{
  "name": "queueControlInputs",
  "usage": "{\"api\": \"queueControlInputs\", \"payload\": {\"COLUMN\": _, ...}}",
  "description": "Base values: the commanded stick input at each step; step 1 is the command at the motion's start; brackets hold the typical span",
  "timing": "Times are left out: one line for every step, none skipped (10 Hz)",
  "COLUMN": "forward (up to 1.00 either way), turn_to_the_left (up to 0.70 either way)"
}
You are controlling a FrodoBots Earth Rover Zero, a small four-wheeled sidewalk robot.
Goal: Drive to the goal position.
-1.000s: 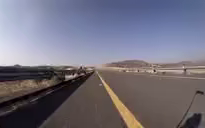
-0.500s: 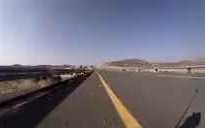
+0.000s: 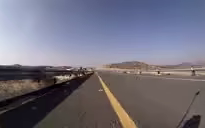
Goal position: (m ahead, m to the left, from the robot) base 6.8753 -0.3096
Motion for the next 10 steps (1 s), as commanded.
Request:
{"api": "queueControlInputs", "payload": {"forward": 0.85, "turn_to_the_left": 0.00}}
{"api": "queueControlInputs", "payload": {"forward": 0.85, "turn_to_the_left": 0.00}}
{"api": "queueControlInputs", "payload": {"forward": 0.85, "turn_to_the_left": 0.00}}
{"api": "queueControlInputs", "payload": {"forward": 0.85, "turn_to_the_left": 0.00}}
{"api": "queueControlInputs", "payload": {"forward": 0.85, "turn_to_the_left": 0.00}}
{"api": "queueControlInputs", "payload": {"forward": 0.85, "turn_to_the_left": 0.00}}
{"api": "queueControlInputs", "payload": {"forward": 0.85, "turn_to_the_left": 0.00}}
{"api": "queueControlInputs", "payload": {"forward": 0.85, "turn_to_the_left": 0.00}}
{"api": "queueControlInputs", "payload": {"forward": 0.85, "turn_to_the_left": 0.00}}
{"api": "queueControlInputs", "payload": {"forward": 0.85, "turn_to_the_left": 0.00}}
